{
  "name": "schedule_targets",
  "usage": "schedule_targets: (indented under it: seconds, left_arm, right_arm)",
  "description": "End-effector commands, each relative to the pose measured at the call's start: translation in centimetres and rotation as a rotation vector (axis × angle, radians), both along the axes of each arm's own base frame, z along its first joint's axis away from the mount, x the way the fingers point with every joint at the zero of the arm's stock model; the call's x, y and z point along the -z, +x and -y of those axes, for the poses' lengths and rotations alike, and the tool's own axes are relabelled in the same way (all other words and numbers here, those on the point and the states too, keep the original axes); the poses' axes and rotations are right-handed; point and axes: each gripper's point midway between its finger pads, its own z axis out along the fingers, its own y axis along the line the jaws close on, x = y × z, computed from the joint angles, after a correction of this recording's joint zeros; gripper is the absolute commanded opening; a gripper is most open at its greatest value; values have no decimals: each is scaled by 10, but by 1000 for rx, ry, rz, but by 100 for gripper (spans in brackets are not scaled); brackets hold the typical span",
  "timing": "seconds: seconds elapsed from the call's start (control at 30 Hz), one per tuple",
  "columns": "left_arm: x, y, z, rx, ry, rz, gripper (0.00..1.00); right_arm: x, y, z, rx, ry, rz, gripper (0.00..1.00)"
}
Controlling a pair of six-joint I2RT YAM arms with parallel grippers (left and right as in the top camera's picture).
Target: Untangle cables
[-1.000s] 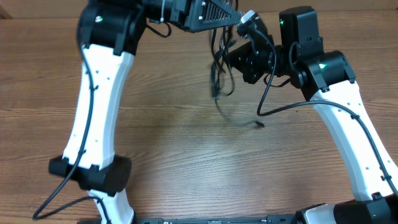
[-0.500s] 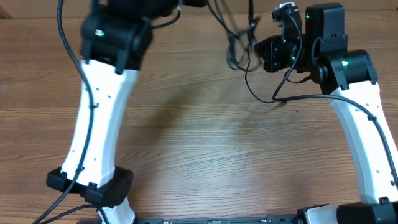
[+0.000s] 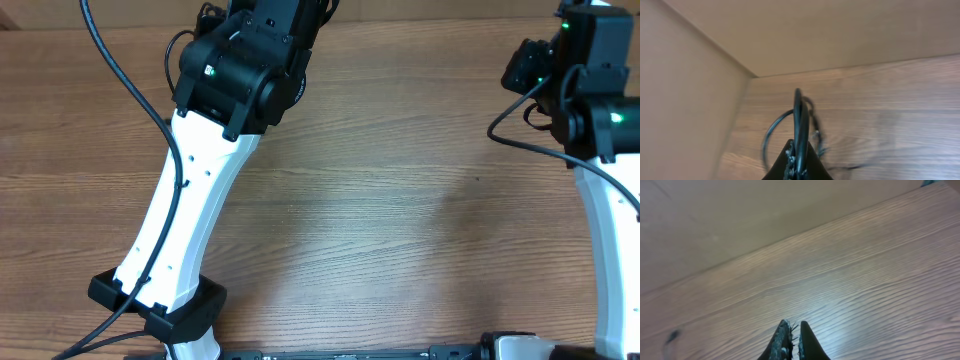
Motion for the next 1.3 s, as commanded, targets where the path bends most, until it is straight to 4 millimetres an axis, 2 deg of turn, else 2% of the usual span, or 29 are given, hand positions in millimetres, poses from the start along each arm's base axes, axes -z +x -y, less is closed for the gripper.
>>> schedule_targets:
  seconds: [0.0,0.13,0.17,0.23,0.33,0.5,0.57,0.6,0.63,0.67,0.73,0.8,0.83,0.87,0.9,1.0,1.1,1.17,1.27]
  left_arm:
    - [11,-2,41,158,-220,-48,5]
    - [31,-23,133,544,-568,-247,4]
    - [34,-31,153,628,-637,-297,4]
    - [40,-45,177,732,-737,-385,4]
    - [58,-63,191,769,-800,-523,4]
    - [112,-79,194,703,-755,-752,4]
    - [135,-83,196,682,-727,-835,4]
    - [146,-84,197,662,-720,-874,18]
    - [155,-84,197,643,-714,-908,66]
    - [164,-85,196,626,-708,-938,99]
    - [179,-82,198,606,-702,-972,100]
    - [183,-79,199,602,-704,-977,100]
    - [181,-77,198,602,-707,-969,100]
    - [170,-75,197,616,-715,-935,100]
    - [160,-72,195,627,-720,-902,100]
    - [112,-65,185,678,-742,-751,100]
    - [55,-66,165,718,-761,-575,100]
    - [23,-73,153,742,-775,-481,100]
    - [-9,-87,132,742,-760,-377,100]
  right_arm:
    - [-18,-12,-15,-52,66,38,4]
    - [-22,-22,-15,-53,63,34,4]
    - [-24,-25,-15,-54,63,39,4]
    - [-33,-34,-17,-63,70,59,4]
    - [-52,-49,-18,-73,75,108,4]
    - [-82,-76,-18,-76,73,200,4]
    - [-87,-82,-17,-76,72,212,6]
    - [-85,-84,-17,-72,70,202,7]
    - [-82,-85,-16,-68,68,187,7]
    - [-75,-86,-15,-63,67,161,7]
    - [-59,-86,-15,-61,67,94,8]
    - [-36,-84,-16,-62,71,0,8]
    - [-24,-83,-17,-62,73,-45,8]
    - [1,-80,-21,-71,83,-141,12]
    - [13,-79,-25,-81,93,-183,18]
    - [56,-69,-48,-158,158,-316,38]
    - [96,-58,-72,-219,201,-410,44]
    - [121,-53,-84,-220,214,-463,47]
    - [157,-51,-106,-252,213,-526,48]
